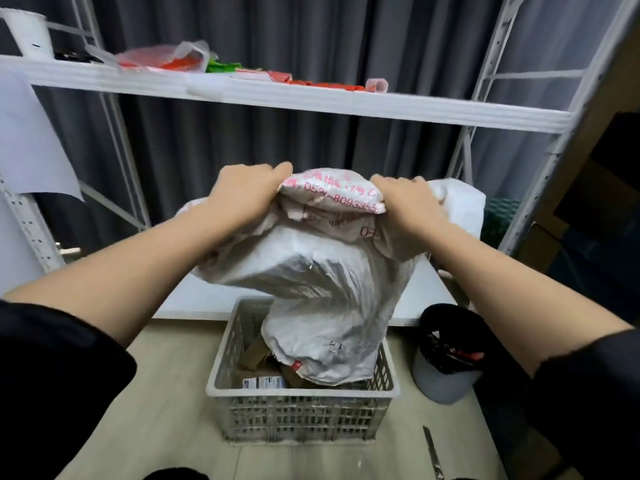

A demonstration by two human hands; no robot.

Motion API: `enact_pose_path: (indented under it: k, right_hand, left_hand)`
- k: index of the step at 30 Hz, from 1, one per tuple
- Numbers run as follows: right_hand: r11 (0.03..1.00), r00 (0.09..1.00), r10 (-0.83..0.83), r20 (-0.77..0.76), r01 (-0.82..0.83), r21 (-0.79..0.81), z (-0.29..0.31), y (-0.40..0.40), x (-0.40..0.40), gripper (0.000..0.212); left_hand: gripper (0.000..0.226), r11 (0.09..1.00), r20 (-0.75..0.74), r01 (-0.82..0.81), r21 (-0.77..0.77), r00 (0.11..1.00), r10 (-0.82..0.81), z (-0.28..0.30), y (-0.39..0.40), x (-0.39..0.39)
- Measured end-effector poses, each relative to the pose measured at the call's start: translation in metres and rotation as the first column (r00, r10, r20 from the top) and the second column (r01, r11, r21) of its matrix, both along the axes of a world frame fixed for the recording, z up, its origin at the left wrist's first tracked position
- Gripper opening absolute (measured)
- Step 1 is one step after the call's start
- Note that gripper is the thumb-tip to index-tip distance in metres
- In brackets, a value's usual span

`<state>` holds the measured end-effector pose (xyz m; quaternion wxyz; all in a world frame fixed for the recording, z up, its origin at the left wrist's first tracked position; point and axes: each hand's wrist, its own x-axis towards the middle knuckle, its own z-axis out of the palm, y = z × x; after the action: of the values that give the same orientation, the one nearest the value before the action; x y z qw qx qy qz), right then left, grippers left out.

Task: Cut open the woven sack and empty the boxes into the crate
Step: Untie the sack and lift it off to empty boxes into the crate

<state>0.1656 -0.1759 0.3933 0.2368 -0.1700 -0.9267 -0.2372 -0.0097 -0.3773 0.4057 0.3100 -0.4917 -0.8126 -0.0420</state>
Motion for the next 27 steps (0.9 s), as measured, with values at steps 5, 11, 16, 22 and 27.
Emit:
enact_pose_path:
  k: [5, 11, 16, 22, 27]
  right_hand:
    - [0.997, 0.997, -0.079, -0.027, 0.079, 0.010, -0.010, 0.004, 0.004, 0.056]
    - [0.962, 0.978, 0.022, -0.208, -0.077, -0.262, -0.012, -0.012, -0.011, 0.017]
    - [0.868, 0.951, 0.073, -0.299, -0.209, -0.451, -0.003, -0.028, -0.009, 0.023]
    - [0.840, 0.997, 0.079, -0.011, -0.073, -0.537, -0.020, -0.013, -0.002, 0.061]
    - [0.610, 0.976, 0.215, -0.028, -0.156, -0.777, -0.028, -0.014, 0.011, 0.083]
  left_hand:
    - [0.019, 0.999, -0.024, -0.016, -0.034, 1.000, 0.015, 0.003, 0.003, 0.003]
    - [0.034, 0.988, -0.042, -0.115, -0.099, 0.993, 0.112, 0.043, -0.014, 0.023]
    - [0.047, 0.969, -0.099, -0.214, -0.124, 0.974, 0.202, 0.067, -0.017, 0.041]
    - [0.033, 0.997, -0.177, -0.039, -0.066, 0.984, 0.027, 0.014, -0.009, 0.021]
    - [0.017, 0.987, -0.531, 0.163, -0.012, 0.835, -0.145, -0.022, -0.014, -0.009]
